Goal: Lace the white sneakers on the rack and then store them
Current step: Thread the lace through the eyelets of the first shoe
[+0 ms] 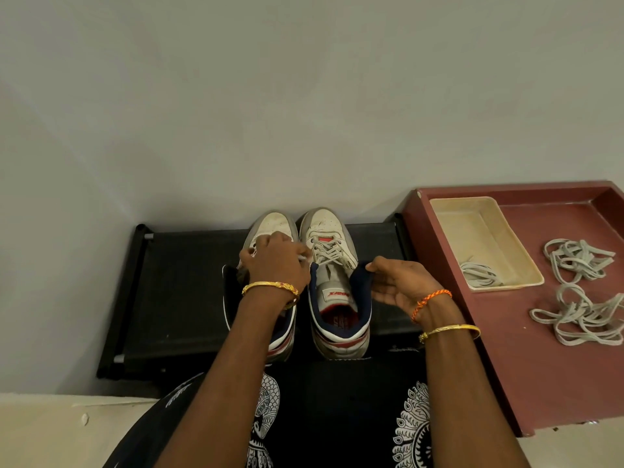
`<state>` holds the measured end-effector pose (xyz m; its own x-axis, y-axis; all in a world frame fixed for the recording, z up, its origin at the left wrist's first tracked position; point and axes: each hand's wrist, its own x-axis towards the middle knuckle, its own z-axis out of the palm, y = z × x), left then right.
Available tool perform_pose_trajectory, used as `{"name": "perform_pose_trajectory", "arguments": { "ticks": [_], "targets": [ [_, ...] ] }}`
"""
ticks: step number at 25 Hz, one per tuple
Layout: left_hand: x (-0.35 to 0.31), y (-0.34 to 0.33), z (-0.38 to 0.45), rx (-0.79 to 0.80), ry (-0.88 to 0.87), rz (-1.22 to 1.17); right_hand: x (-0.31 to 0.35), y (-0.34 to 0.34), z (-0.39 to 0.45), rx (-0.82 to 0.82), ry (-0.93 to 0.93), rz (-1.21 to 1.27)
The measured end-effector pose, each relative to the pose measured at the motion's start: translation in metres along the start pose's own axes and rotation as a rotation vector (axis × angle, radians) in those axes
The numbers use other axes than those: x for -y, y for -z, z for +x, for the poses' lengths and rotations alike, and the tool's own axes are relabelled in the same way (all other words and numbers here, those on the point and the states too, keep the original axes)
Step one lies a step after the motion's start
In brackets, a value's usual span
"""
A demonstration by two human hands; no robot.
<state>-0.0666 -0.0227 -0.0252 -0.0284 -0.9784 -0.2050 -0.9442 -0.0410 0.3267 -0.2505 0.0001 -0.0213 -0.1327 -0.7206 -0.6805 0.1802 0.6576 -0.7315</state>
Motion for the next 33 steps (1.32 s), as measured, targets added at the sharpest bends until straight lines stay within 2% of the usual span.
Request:
{"name": "perform_pose_trajectory", "arguments": {
  "ticks": [2, 4, 7, 12, 14, 17, 22, 26, 28, 30, 33],
  "targets": [
    [-0.004, -0.005, 0.002, 0.065, 0.007, 0.055, -0.001, 0.001, 0.002, -0.005, -0.015, 0.026],
    [-0.002, -0.005, 0.004, 0.014, 0.02, 0.032, -0.001, 0.0, 0.005, -0.008, -0.032, 0.03],
    [0.003, 0.0, 0.005, -0.068, 0.049, -0.117, -0.002, -0.002, 0.008, -0.011, -0.057, 0.078],
    [0.005, 0.002, 0.007, -0.09, 0.101, -0.324, -0.003, -0.011, 0.011, -0.087, -0.044, 0.15],
    [0.004, 0.004, 0.008, -0.099, 0.116, -0.345, -0.003, -0.014, 0.014, -0.121, -0.013, 0.118],
    [0.01, 0.007, 0.014, -0.094, 0.127, -0.271, -0.008, -0.016, 0.02, -0.185, 0.083, -0.057],
    [0.007, 0.001, 0.03, 0.153, -0.022, -0.193, -0.011, -0.018, 0.022, -0.235, 0.232, -0.368],
    [0.006, -0.005, 0.041, 0.301, 0.002, -0.213, -0.01, -0.016, 0.023, -0.203, 0.256, -0.371],
    [0.007, -0.007, 0.039, 0.357, -0.019, -0.095, -0.011, -0.014, 0.025, -0.195, 0.263, -0.376],
    [0.006, -0.004, 0.034, 0.301, -0.036, -0.018, -0.011, -0.013, 0.026, -0.191, 0.271, -0.381],
    [0.007, 0.004, 0.028, 0.131, -0.021, -0.017, -0.01, -0.012, 0.026, -0.192, 0.265, -0.375]
  ]
}}
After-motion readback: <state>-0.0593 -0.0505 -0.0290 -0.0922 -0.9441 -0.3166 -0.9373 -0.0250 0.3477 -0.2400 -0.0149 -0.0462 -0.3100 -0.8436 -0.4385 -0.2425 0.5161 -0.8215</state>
